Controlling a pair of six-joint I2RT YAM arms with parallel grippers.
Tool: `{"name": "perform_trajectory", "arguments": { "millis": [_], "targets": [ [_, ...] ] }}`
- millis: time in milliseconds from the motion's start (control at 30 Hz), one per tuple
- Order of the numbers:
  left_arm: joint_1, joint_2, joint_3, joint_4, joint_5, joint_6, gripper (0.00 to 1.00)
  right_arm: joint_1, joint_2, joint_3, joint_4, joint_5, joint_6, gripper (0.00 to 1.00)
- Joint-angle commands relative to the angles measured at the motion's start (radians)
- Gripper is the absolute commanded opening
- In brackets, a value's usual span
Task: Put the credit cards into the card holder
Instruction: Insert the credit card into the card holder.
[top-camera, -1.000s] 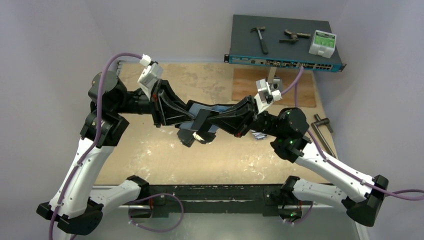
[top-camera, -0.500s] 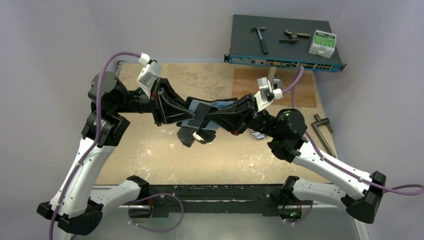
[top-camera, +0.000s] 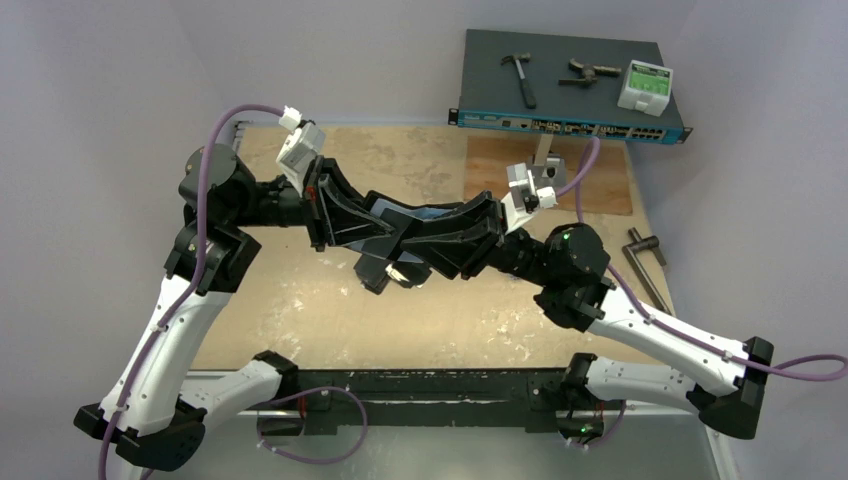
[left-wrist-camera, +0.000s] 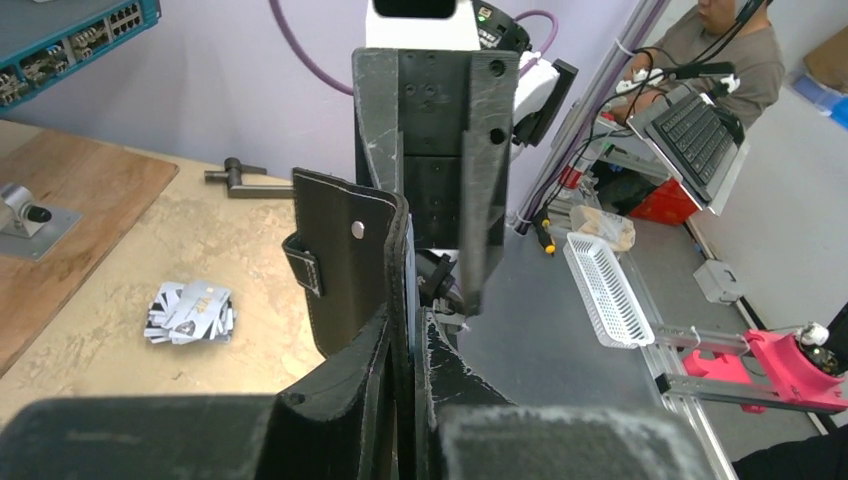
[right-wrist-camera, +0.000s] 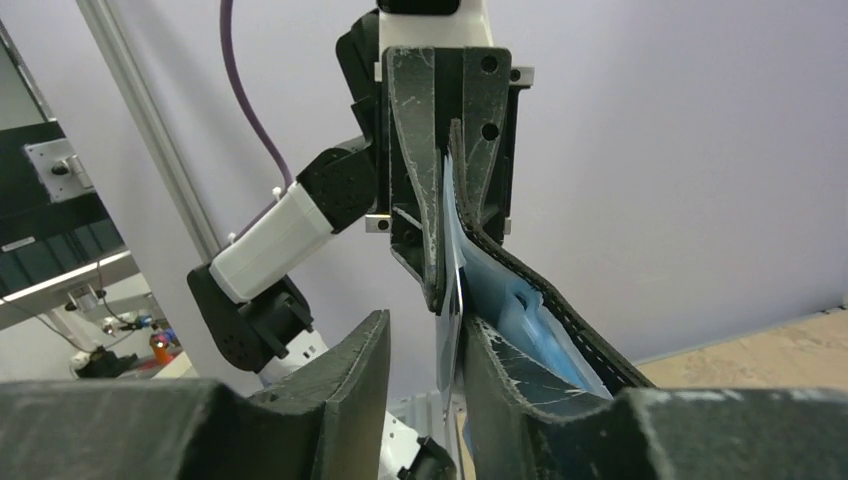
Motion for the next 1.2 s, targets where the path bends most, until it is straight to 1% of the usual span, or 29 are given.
{"name": "perform_trajectory", "arguments": {
  "millis": [0, 67, 100, 267, 400, 433, 467, 500, 533, 567, 600, 633, 767, 933, 1000, 1067, 1133, 1167],
  "targets": [
    [-0.003, -0.03, 0.004, 0.024, 0.022, -0.02, 0.0, -0.006, -0.068, 0.07, -0.151, 0.106, -0.082, 0.38],
    [-0.004, -0.032, 0.005, 0.023, 0.014, -0.02, 0.0, -0.006, -0.096, 0.063, -0.186, 0.126, -0.092, 0.45],
    [-0.004, -0.032, 0.005, 0.024, 0.011, -0.021, 0.0, -0.006, -0.107, 0.056, -0.195, 0.132, -0.094, 0.46],
    [-0.003, -0.029, 0.021, 0.008, -0.012, -0.014, 0.0, -0.005, -0.128, 0.021, -0.219, 0.154, -0.073, 0.45],
    [0.0, -0.026, 0.027, -0.015, -0.046, 0.003, 0.0, -0.004, -0.103, 0.008, -0.189, 0.108, -0.042, 0.44],
    [0.001, -0.026, 0.027, -0.023, -0.057, 0.005, 0.0, -0.004, -0.093, 0.014, -0.195, 0.105, -0.039, 0.42],
    [0.004, -0.026, 0.029, -0.035, -0.068, 0.009, 0.0, -0.005, -0.083, 0.021, -0.206, 0.109, -0.04, 0.37],
    [0.005, -0.027, 0.034, -0.056, -0.083, 0.022, 0.0, -0.004, -0.073, 0.031, -0.226, 0.117, -0.044, 0.24],
    [0.007, -0.027, 0.04, -0.076, -0.096, 0.035, 0.0, -0.004, -0.065, 0.041, -0.254, 0.139, -0.048, 0.14],
    [0.008, -0.027, 0.044, -0.098, -0.103, 0.047, 0.0, -0.004, -0.057, 0.053, -0.28, 0.16, -0.054, 0.06],
    [0.009, -0.028, 0.046, -0.105, -0.113, 0.054, 0.0, -0.003, -0.052, 0.065, -0.306, 0.184, -0.054, 0.02],
    [0.01, -0.029, 0.047, -0.109, -0.122, 0.056, 0.0, -0.003, -0.048, 0.07, -0.325, 0.205, -0.054, 0.0],
    [0.017, -0.03, 0.041, -0.124, -0.158, 0.063, 0.0, 0.005, -0.05, 0.062, -0.327, 0.233, -0.063, 0.0],
    [0.022, -0.023, 0.045, -0.155, -0.185, 0.078, 0.0, 0.008, -0.052, 0.053, -0.327, 0.217, -0.063, 0.0],
    [0.026, -0.022, 0.047, -0.154, -0.194, 0.074, 0.0, 0.008, -0.062, 0.042, -0.331, 0.215, -0.063, 0.06],
    [0.03, -0.022, 0.048, -0.154, -0.198, 0.074, 0.0, 0.007, -0.073, 0.036, -0.361, 0.234, -0.059, 0.08],
    [0.032, -0.021, 0.051, -0.158, -0.203, 0.078, 0.0, 0.007, -0.082, 0.036, -0.4, 0.268, -0.048, 0.06],
    [0.034, -0.02, 0.053, -0.163, -0.206, 0.08, 0.0, 0.008, -0.085, 0.033, -0.41, 0.278, -0.045, 0.03]
  ]
}}
